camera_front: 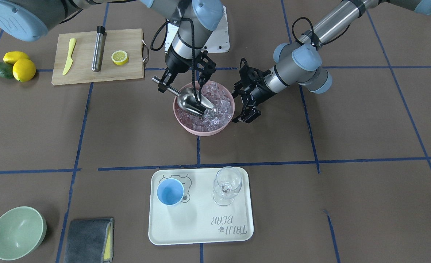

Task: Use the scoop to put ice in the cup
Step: 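Dip the scoop into the ice cubes with the right gripper and scoop ice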

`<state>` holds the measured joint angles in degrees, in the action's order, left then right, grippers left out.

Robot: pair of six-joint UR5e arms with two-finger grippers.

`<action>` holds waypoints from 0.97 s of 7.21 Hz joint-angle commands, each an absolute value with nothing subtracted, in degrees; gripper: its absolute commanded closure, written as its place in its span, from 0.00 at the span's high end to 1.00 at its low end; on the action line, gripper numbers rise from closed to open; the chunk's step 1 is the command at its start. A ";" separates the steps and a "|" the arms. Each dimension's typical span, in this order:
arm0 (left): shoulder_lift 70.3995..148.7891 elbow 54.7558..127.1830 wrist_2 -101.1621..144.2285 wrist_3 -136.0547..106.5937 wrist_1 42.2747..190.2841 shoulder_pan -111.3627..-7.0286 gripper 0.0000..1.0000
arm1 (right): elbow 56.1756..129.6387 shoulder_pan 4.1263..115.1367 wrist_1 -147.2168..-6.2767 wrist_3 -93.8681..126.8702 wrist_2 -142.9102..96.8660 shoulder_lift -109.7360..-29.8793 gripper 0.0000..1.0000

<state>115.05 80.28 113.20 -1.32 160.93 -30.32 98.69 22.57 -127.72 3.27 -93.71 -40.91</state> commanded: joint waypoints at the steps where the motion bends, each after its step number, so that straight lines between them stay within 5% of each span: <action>1: 115.05 80.24 113.20 -1.32 160.93 -30.32 1.00 | 100.90 22.24 -122.62 5.52 -93.78 -44.21 0.00; 7: 115.22 80.16 113.20 -1.32 160.93 -30.23 1.00 | 105.82 22.24 -105.65 9.13 -94.39 -53.17 0.00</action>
<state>115.22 80.19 113.20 -1.34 160.89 -30.25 105.06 22.23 -106.63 8.34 -94.20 -52.73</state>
